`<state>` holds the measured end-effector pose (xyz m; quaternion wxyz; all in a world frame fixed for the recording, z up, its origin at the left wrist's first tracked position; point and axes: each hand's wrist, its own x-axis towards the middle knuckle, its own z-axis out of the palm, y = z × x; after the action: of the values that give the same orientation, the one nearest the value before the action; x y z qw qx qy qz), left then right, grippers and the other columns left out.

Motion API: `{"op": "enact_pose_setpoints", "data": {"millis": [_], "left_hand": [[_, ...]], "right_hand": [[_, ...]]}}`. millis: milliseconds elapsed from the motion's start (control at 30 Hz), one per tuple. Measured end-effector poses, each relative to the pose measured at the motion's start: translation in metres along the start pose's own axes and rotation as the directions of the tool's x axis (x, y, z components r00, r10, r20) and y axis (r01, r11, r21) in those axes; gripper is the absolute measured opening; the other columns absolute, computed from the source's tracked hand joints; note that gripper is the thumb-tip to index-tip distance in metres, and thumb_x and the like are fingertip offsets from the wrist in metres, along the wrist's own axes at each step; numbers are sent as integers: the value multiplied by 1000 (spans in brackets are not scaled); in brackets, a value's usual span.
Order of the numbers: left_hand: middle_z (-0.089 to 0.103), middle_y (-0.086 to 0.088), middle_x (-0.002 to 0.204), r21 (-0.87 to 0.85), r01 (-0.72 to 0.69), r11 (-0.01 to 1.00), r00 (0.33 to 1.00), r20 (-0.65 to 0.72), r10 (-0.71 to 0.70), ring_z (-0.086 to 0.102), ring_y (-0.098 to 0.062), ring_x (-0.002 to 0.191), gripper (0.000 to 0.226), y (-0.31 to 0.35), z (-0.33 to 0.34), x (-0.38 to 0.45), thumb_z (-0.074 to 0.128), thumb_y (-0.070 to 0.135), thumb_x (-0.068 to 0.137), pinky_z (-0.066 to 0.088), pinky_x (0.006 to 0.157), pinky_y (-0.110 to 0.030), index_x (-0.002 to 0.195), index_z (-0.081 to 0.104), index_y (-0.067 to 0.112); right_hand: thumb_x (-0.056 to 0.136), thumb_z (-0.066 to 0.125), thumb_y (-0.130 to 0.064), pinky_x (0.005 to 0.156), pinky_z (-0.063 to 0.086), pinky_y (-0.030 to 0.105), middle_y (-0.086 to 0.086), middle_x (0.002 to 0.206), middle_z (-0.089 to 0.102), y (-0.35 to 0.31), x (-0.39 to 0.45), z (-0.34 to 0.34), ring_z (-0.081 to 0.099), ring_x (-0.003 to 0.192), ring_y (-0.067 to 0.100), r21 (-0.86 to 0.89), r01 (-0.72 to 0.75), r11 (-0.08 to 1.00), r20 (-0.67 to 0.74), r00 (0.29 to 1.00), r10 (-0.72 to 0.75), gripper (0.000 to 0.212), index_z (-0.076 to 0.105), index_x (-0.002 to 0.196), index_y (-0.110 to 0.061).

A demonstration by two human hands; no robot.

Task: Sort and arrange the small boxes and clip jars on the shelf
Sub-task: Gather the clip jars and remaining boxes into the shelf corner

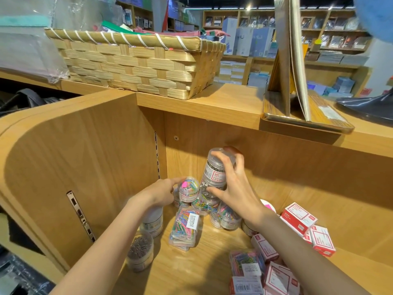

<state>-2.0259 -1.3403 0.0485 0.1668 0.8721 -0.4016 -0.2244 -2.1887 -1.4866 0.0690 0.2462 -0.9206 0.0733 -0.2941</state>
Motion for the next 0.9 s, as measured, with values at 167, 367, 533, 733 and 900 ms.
{"op": "enact_pose_setpoints", "data": {"millis": [167, 367, 533, 733, 900], "left_hand": [[55, -10, 129, -113, -2, 994, 994, -107, -11, 50, -20, 120, 73, -7, -2, -18, 44, -1, 84, 41, 99, -29, 145, 22, 34], [56, -17, 125, -64, 85, 994, 949, -300, -100, 52, -33, 116, 54, -21, 0, -53, 43, 7, 87, 42, 96, -39, 140, 32, 14], [57, -10, 126, -197, 13, 980, 938, -337, -80, 53, -26, 117, 45, -25, 2, -70, 46, 5, 91, 41, 100, -34, 135, 39, 11], [53, -16, 131, -223, 30, 974, 953, -288, -95, 49, -30, 120, 49, -26, 4, -64, 41, 0, 87, 40, 100, -39, 135, 39, 10], [39, -14, 143, -207, 104, 973, 960, -235, -153, 38, -24, 132, 58, -22, 3, -60, 42, 6, 91, 31, 106, -29, 145, 20, 3]], "right_hand": [[70, 78, -19, 96, 34, 17, -9, 123, 16, -14, 15, 14, 39, 115, 13, 37, 62, 997, -12, 998, -62, 86, 19, 125, -48], [62, 82, -17, 101, 41, 31, 2, 135, 18, -36, 49, 64, 39, 118, 20, 128, 124, 984, 46, 990, -131, 88, 28, 129, -34], [61, 82, -19, 99, 43, 42, 5, 134, 18, -35, 59, 105, 44, 116, 32, 89, 65, 994, 162, 984, -78, 85, 35, 131, -26], [68, 79, -21, 94, 46, 43, 10, 140, 12, -32, 62, 104, 45, 117, 36, -73, 121, 990, 261, 960, -98, 83, 29, 134, -24], [67, 79, -15, 91, 49, 40, 3, 139, 9, -24, 59, 95, 48, 112, 34, -82, 190, 978, 286, 945, -160, 83, 23, 127, -32]]}}
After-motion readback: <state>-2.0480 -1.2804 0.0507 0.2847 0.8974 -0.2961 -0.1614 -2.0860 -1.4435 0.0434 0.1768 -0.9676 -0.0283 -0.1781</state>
